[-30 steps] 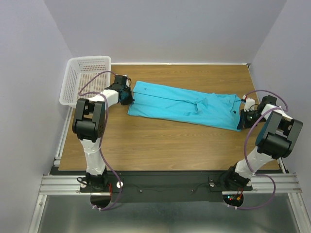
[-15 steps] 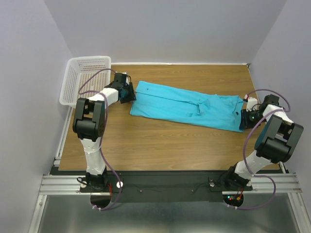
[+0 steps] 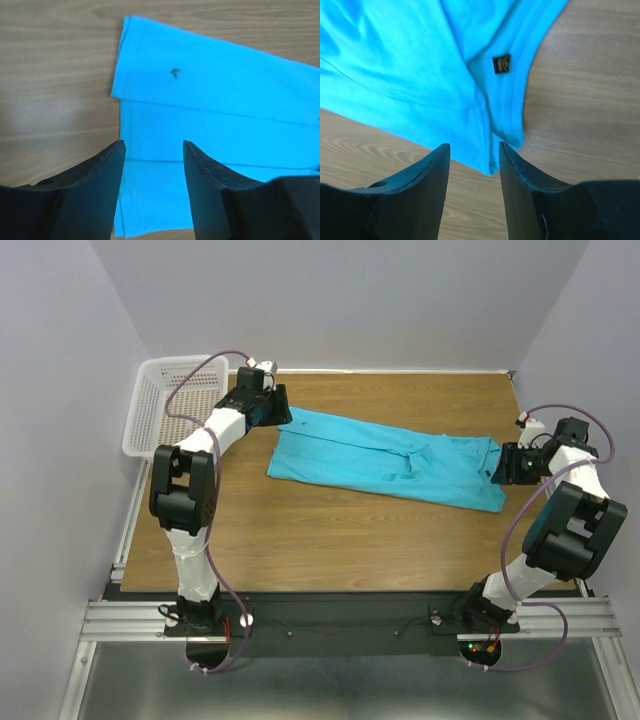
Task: Fold and stack the t-shirts
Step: Fold the tshirt
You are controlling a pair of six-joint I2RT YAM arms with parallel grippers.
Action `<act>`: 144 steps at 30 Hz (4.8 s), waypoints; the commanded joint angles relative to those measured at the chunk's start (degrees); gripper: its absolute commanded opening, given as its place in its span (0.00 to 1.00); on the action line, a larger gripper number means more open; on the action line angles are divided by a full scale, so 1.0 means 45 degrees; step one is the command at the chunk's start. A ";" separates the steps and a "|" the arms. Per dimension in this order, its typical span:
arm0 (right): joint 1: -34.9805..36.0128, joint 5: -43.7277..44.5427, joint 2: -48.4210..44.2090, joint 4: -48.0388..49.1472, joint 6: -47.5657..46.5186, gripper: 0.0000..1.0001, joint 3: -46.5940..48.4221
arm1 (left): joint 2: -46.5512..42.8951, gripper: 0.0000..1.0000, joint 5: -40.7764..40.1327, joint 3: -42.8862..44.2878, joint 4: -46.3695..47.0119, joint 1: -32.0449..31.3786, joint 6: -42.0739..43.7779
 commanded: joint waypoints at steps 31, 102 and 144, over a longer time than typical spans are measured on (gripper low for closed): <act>-0.0155 -0.3130 -0.0211 0.0761 0.2193 0.49 0.0889 | 0.5461 0.47 -0.1927 0.5850 -0.2774 -0.0009 0.1377; 0.3439 0.2964 0.8597 0.0683 0.3425 0.39 0.8994 | -0.9128 0.70 -0.2084 -0.6787 0.1444 0.0616 -0.0497; 0.5373 0.2912 0.6048 0.3476 0.2310 0.74 1.0472 | -0.1417 0.66 0.0259 -0.0367 0.1056 -0.1061 0.1357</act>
